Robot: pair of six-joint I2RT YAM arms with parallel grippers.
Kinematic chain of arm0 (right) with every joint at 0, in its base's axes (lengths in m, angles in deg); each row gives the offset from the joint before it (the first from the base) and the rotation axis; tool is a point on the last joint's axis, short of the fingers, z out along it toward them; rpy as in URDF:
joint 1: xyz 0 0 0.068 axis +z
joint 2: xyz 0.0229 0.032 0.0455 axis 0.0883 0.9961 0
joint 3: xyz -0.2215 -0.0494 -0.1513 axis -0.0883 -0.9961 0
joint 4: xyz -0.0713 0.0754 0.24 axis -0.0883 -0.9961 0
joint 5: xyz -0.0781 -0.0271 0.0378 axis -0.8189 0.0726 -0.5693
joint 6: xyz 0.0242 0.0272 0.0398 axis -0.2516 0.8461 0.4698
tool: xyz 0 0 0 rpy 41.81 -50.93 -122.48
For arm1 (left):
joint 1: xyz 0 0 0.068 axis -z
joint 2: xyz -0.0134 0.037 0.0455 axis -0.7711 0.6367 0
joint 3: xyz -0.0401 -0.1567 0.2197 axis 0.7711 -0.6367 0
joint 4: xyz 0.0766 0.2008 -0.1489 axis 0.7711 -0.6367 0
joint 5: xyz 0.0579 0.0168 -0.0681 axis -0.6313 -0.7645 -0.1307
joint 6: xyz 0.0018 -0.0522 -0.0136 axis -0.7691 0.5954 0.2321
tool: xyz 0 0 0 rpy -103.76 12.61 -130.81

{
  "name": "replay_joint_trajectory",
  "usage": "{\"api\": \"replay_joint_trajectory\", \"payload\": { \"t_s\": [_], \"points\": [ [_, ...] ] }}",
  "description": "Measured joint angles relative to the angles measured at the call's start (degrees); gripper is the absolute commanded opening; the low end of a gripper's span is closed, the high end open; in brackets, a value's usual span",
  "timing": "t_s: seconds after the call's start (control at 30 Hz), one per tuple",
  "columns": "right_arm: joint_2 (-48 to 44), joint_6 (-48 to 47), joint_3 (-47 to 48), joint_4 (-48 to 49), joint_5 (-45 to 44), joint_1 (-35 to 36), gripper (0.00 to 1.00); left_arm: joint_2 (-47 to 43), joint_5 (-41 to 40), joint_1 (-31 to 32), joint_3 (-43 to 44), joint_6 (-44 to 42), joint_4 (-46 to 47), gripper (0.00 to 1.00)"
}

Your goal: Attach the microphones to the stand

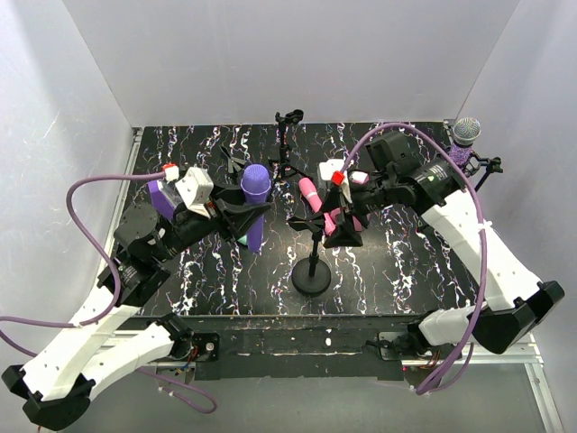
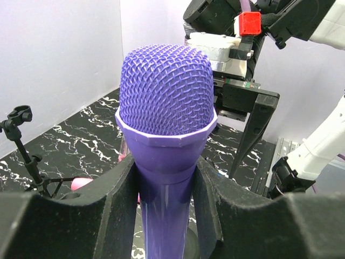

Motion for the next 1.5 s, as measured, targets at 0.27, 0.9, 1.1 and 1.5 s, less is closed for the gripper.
{"api": "replay_joint_trajectory", "payload": {
  "t_s": [0.27,0.9,1.1,1.5],
  "points": [
    [1.6,3.2,1.4,1.7,-1.5,2.3,0.92,-1.8,0.0,0.0,-2.0,1.5,1.6,0.0],
    [2.3,6.3,0.6,5.3,-3.6,5.2,0.13,1.5,-0.3,0.0,-8.2,6.1,14.9,0.0],
    [0.8,5.6,-1.0,6.4,-3.7,5.2,0.05,1.9,-1.0,0.0,-10.3,6.5,18.0,0.0],
    [0.8,5.9,-1.4,7.0,-2.9,5.2,0.02,10.6,-0.8,0.0,-12.3,9.6,28.7,0.0]
  ]
}}
